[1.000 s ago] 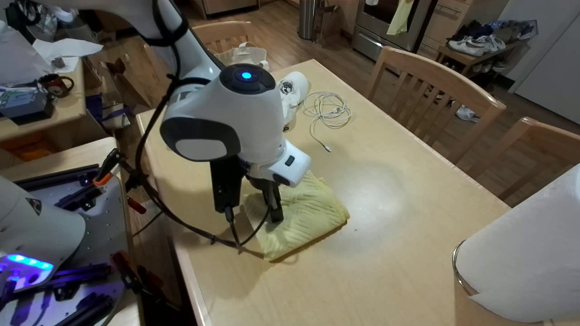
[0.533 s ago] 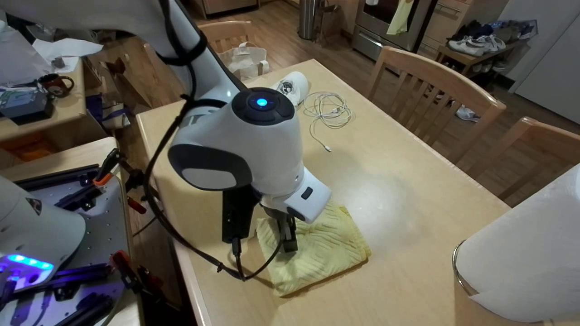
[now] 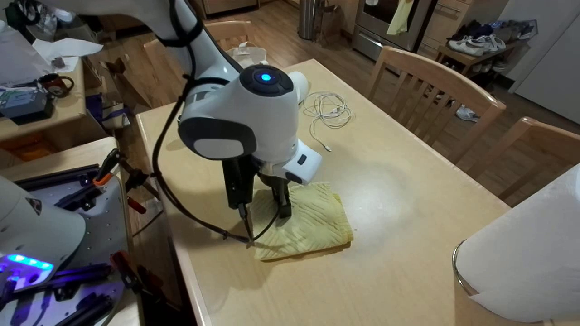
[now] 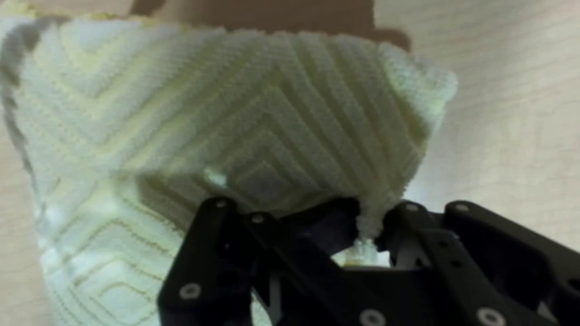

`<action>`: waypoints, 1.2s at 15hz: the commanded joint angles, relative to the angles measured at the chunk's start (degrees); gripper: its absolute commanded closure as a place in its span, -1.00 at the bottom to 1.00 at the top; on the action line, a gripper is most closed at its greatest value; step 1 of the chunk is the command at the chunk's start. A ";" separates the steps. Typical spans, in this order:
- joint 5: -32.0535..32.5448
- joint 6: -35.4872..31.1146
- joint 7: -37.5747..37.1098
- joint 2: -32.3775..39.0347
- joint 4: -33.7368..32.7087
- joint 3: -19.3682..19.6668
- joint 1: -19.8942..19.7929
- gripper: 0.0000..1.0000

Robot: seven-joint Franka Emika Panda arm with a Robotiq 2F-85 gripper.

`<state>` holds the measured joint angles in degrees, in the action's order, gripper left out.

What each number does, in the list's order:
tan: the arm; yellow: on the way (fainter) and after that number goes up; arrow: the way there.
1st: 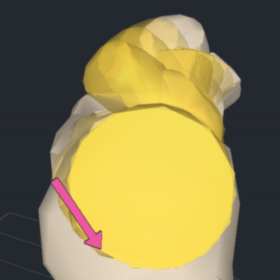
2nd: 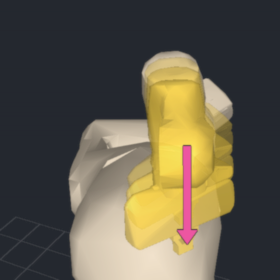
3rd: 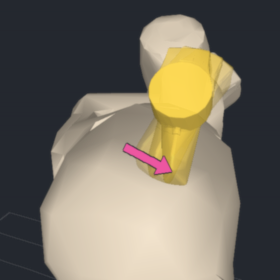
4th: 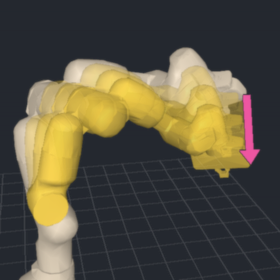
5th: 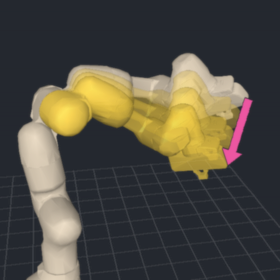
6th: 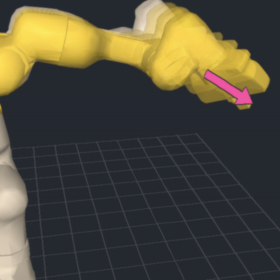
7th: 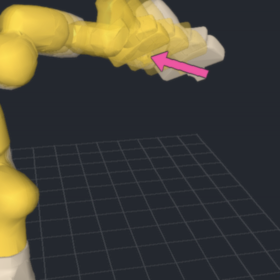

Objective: Use the yellow towel to wipe the table

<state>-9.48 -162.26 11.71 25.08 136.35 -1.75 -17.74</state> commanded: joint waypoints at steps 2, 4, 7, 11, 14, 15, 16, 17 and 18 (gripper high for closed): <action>-0.33 2.91 0.14 -0.48 1.04 -2.18 2.50 0.93; -0.21 3.53 0.07 -0.66 1.41 -2.89 3.91 0.93; 1.37 5.02 -1.62 -0.72 1.27 -1.59 7.14 0.87; 3.04 12.89 -4.32 -2.66 1.34 0.14 11.00 0.14; 2.29 20.20 -4.39 -6.35 1.60 -0.53 12.48 -0.24; 2.25 21.53 -5.03 -8.07 1.69 -0.44 13.27 -0.38; 2.37 22.53 -5.26 -9.81 1.99 -0.29 13.82 -0.50; 2.65 22.14 -6.12 -11.82 2.33 0.07 14.50 -0.65; 2.98 22.52 -6.67 -13.42 2.43 0.32 15.02 -0.77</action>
<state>-7.97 -141.89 7.94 18.19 136.61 -2.11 -4.13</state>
